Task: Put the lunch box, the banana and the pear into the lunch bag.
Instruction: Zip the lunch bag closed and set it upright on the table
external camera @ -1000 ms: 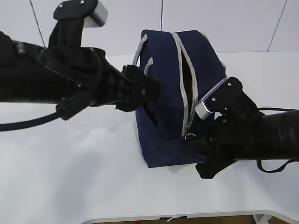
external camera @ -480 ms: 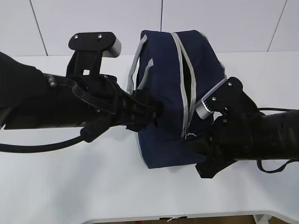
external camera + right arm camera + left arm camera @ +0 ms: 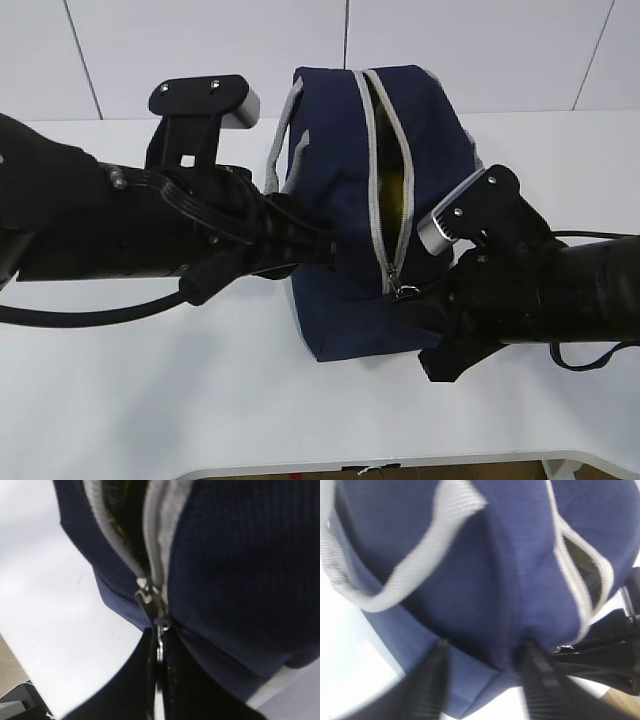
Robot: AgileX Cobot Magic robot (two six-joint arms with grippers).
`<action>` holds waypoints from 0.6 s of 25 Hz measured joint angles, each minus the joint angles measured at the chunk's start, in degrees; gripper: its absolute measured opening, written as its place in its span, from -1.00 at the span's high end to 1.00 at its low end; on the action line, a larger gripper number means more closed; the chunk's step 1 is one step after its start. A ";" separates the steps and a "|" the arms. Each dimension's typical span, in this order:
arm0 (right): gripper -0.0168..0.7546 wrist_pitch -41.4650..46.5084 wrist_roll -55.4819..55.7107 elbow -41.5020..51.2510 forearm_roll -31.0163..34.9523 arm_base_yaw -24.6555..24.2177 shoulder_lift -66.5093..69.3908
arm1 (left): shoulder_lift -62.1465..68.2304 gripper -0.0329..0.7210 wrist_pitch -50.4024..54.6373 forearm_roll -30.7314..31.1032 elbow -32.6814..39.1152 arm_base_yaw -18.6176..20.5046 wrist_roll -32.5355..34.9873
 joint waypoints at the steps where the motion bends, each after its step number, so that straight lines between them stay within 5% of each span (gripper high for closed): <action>1: 0.91 0.00 0.00 0.00 0.00 0.00 0.00 | 0.00 0.59 0.13 -0.13 0.00 0.00 0.00; 5: 0.91 0.00 0.10 0.00 0.00 0.00 0.00 | 0.00 0.93 0.13 -0.13 0.00 0.00 0.00; 15: 0.91 1.61 7.23 0.00 -5.49 0.00 -2.01 | 0.00 0.95 0.13 -2.86 0.00 0.00 0.12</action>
